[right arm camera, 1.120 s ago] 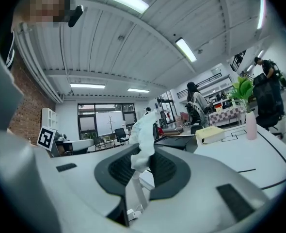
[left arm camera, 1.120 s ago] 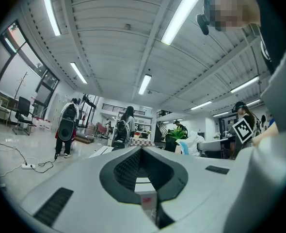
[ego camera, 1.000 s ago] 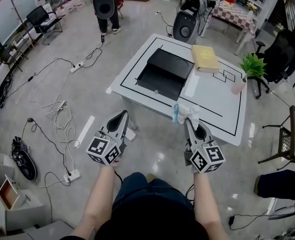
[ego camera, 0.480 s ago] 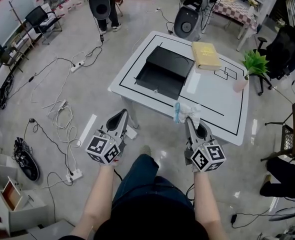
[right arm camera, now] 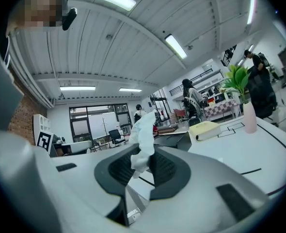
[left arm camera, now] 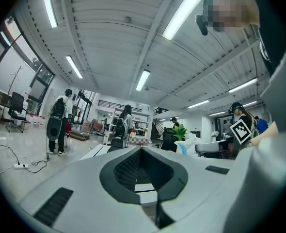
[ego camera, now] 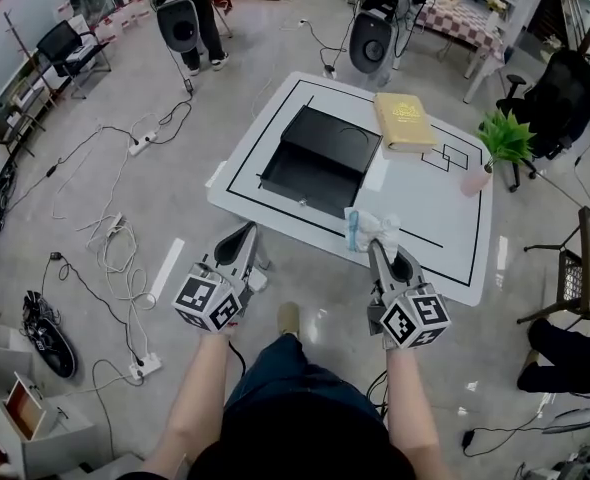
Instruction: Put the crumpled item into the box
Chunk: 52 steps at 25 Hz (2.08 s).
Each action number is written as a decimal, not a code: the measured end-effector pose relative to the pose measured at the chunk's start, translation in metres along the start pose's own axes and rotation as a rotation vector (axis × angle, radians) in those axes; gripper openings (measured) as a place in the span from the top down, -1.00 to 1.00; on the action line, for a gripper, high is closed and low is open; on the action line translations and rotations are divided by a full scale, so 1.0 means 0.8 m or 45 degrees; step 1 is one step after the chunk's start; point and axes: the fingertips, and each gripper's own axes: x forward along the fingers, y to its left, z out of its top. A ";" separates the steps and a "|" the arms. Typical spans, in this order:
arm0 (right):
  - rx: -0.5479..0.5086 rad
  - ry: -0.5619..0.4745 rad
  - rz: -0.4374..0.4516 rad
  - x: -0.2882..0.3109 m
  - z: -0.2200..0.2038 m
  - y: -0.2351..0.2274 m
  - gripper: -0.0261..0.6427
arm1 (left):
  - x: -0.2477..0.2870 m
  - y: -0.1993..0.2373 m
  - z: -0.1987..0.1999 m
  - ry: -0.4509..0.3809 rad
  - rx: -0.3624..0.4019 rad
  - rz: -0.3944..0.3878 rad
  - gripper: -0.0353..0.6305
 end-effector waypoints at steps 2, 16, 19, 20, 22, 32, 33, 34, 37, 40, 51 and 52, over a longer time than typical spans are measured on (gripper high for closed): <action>-0.001 0.012 0.003 0.016 -0.001 -0.004 0.74 | 0.011 0.011 -0.001 0.001 -0.004 0.002 0.89; -0.016 0.085 0.012 0.123 -0.005 -0.025 0.74 | 0.090 0.081 -0.014 0.049 -0.004 -0.028 0.89; -0.025 0.101 0.018 0.144 -0.008 -0.028 0.74 | 0.107 0.094 -0.014 0.049 -0.007 -0.036 0.89; -0.028 0.108 0.018 0.150 -0.009 -0.028 0.74 | 0.112 0.098 -0.015 0.050 -0.009 -0.038 0.89; -0.027 0.117 0.009 0.162 -0.010 -0.029 0.74 | 0.121 0.107 -0.015 0.056 -0.013 -0.045 0.89; -0.016 0.167 -0.066 0.208 -0.021 -0.049 0.73 | 0.161 0.144 -0.025 0.074 -0.029 -0.068 0.89; -0.023 0.173 -0.067 0.213 -0.022 -0.049 0.73 | 0.164 0.148 -0.025 0.074 -0.030 -0.071 0.89; -0.032 0.180 -0.068 0.218 -0.022 -0.048 0.73 | 0.167 0.152 -0.024 0.074 -0.031 -0.074 0.89; -0.062 0.201 -0.071 0.232 -0.022 -0.047 0.73 | 0.175 0.162 -0.025 0.078 -0.036 -0.084 0.89; -0.088 0.222 -0.071 0.244 -0.024 -0.046 0.73 | 0.183 0.172 -0.025 0.078 -0.038 -0.089 0.89; -0.203 0.378 -0.068 0.283 -0.047 -0.048 0.73 | 0.212 0.202 -0.032 0.091 -0.038 -0.102 0.89; -0.208 0.391 -0.066 0.286 -0.048 -0.048 0.73 | 0.213 0.204 -0.034 0.092 -0.041 -0.102 0.89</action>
